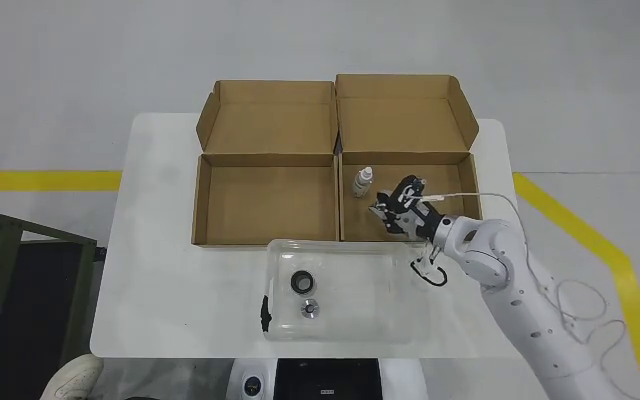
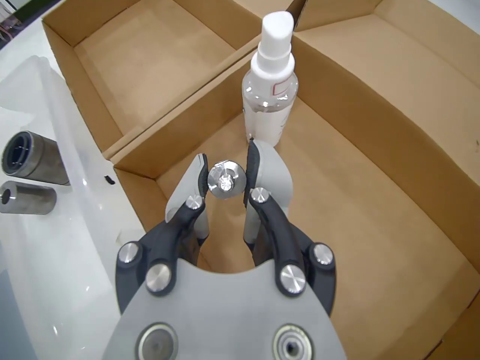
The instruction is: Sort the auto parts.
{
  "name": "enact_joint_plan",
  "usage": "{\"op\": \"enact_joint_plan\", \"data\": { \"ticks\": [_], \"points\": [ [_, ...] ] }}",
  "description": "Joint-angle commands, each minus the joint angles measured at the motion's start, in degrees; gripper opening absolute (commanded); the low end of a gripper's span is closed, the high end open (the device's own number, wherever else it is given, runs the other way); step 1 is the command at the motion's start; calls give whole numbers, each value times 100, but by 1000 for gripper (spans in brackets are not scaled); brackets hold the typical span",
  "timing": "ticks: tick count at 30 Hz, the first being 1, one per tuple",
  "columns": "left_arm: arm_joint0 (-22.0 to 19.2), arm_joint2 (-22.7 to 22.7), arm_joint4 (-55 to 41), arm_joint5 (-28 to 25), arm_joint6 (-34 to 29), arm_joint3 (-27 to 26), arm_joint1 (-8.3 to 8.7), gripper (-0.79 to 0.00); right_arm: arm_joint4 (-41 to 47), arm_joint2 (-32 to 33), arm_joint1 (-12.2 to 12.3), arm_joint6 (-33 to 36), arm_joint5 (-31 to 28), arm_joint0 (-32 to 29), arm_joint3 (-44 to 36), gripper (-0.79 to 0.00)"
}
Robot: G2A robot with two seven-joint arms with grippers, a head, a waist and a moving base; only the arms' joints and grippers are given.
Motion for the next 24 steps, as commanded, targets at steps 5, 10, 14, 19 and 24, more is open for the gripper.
{"op": "enact_joint_plan", "data": {
  "ticks": [5, 10, 14, 19, 24],
  "points": [
    [0, 0, 0, 0, 0, 0, 0, 0, -102, -123, -37, 224, 182, 231, 166, -785],
    [0, 0, 0, 0, 0, 0, 0, 0, -204, -236, -70, 310, 291, 372, 335, -686],
    [0, 0, 0, 0, 0, 0, 0, 0, -323, -335, -93, 359, 348, 449, 444, -696],
    [0, 0, 0, 0, 0, 0, 0, 0, -458, -457, -127, 389, 430, 535, 526, -677],
    [0, 0, 0, 0, 0, 0, 0, 0, -594, -539, -151, 436, 490, 589, 531, -563]
  ]
}}
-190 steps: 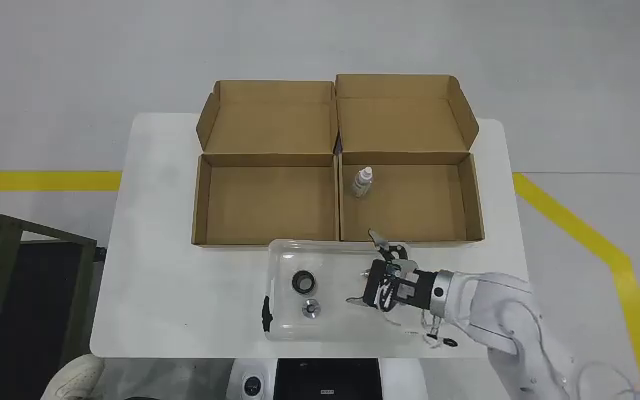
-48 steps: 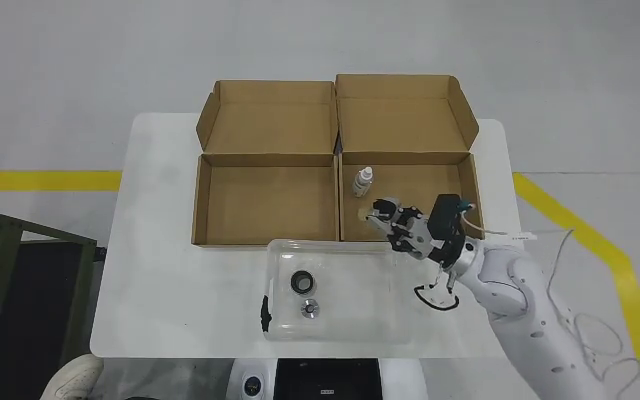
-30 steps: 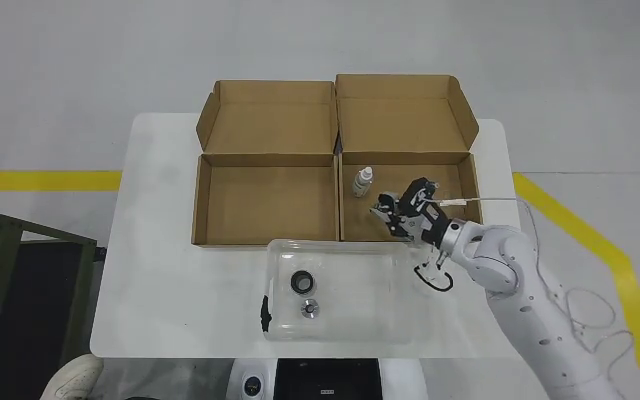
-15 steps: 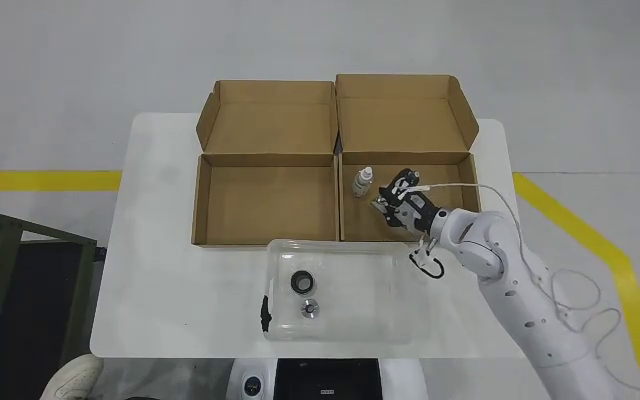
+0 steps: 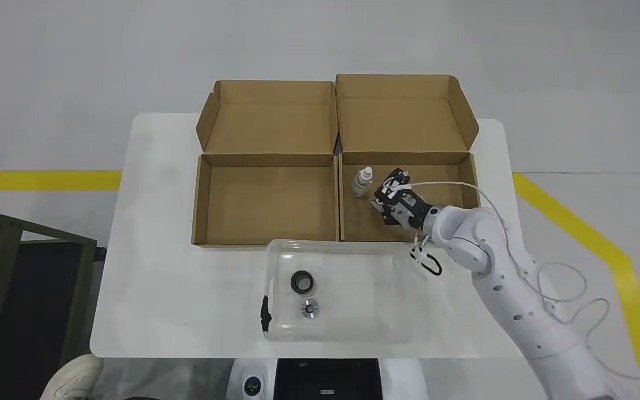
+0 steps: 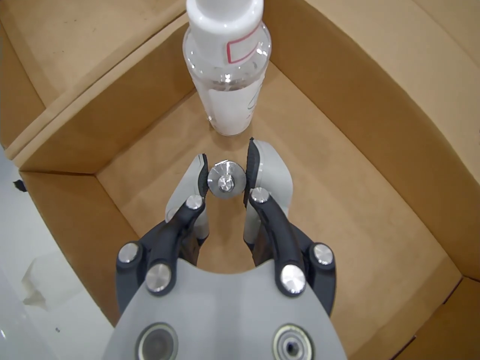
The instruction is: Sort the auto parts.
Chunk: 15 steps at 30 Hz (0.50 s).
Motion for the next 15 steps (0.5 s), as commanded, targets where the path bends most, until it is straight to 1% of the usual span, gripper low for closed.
{"op": "enact_joint_plan", "data": {
  "ticks": [1, 4, 8, 11, 15],
  "points": [
    [0, 0, 0, 0, 0, 0, 0, 0, -34, -31, -9, 20, 17, 8, -4, -533],
    [0, 0, 0, 0, 0, 0, 0, 0, -54, -52, -19, 41, 28, 21, -1, -477],
    [0, 0, 0, 0, 0, 0, 0, 0, 2, 24, -12, 9, 5, -21, -113, -440],
    [0, 0, 0, 0, 0, 0, 0, 0, -71, 195, 29, -12, -20, -148, -356, -419],
    [0, 0, 0, 0, 0, 0, 0, 0, -220, 490, 108, -32, -79, -470, -883, -382]
  ]
}}
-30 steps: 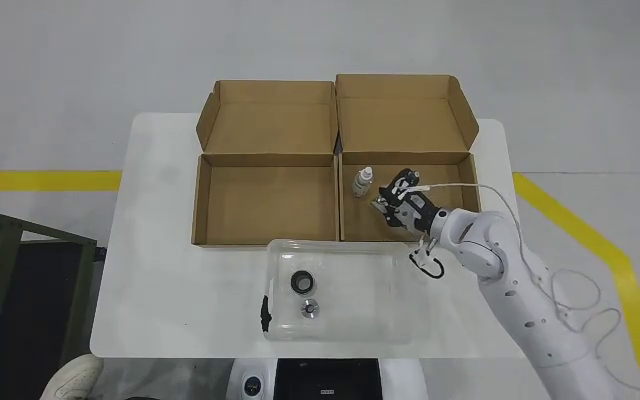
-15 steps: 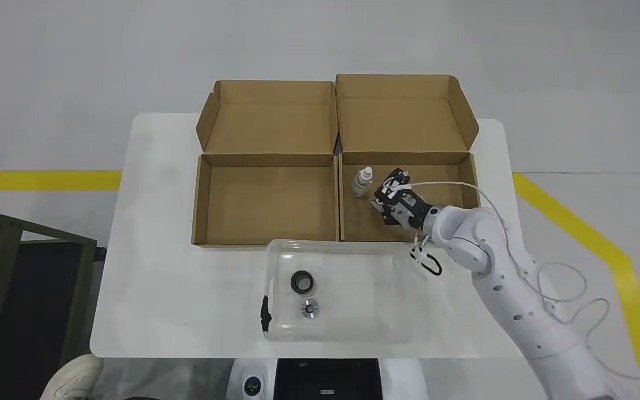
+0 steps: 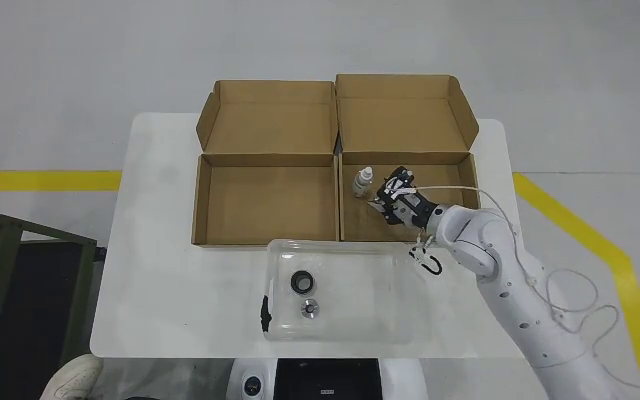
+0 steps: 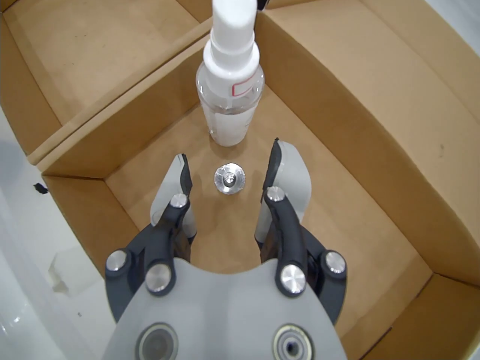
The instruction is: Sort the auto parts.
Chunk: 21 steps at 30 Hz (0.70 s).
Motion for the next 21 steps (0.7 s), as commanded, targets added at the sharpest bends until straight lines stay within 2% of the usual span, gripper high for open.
{"op": "enact_joint_plan", "data": {
  "ticks": [1, 9, 17, 21],
  "points": [
    [0, 0, 0, 0, 0, 0, 0, 0, -5, 148, 37, -8, -69, -180, -276, -345],
    [0, 0, 0, 0, 0, 0, 0, 0, -106, 403, 131, -110, -410, -836, -1372, -268],
    [0, 0, 0, 0, 0, 0, 0, 0, -487, -25, 120, -451, -646, -1192, -2079, -191],
    [0, 0, 0, 0, 0, 0, 0, 0, -755, -311, 102, -573, -713, -1288, -2287, -185]
  ]
}}
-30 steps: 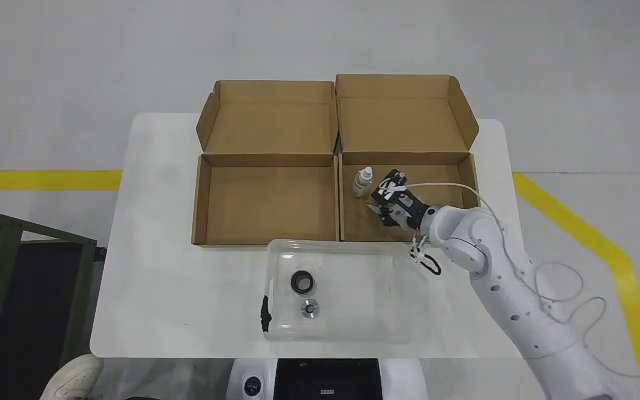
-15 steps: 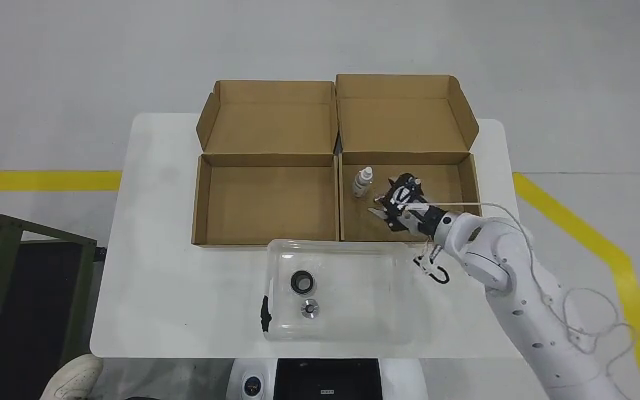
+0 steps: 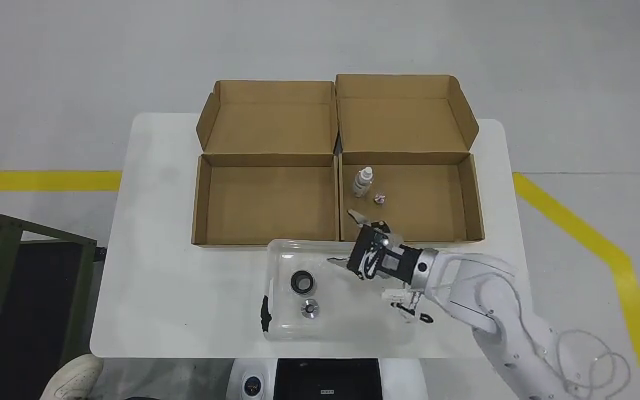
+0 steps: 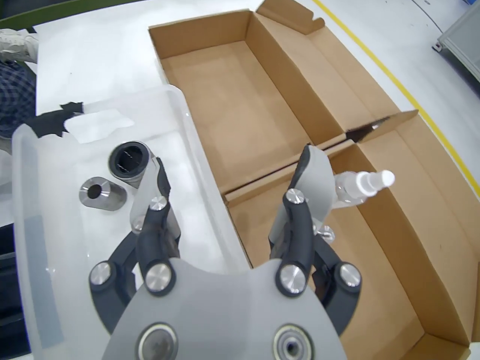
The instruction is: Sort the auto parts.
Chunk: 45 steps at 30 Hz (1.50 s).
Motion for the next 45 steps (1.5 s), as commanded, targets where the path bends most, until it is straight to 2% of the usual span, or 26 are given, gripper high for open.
{"op": "enact_joint_plan", "data": {
  "ticks": [1, 15, 27, 45],
  "points": [
    [0, 0, 0, 0, 0, 0, 0, 0, -139, -148, -9, -43, -39, -35, -72, -172],
    [0, 0, 0, 0, 0, 0, 0, 0, -614, -891, -116, -344, -65, 68, 206, -191],
    [0, 0, 0, 0, 0, 0, 0, 0, -953, -1471, -253, -304, 79, 313, 616, -185],
    [0, 0, 0, 0, 0, 0, 0, 0, -813, -1811, -450, -54, 181, 785, 1456, -200]
  ]
}}
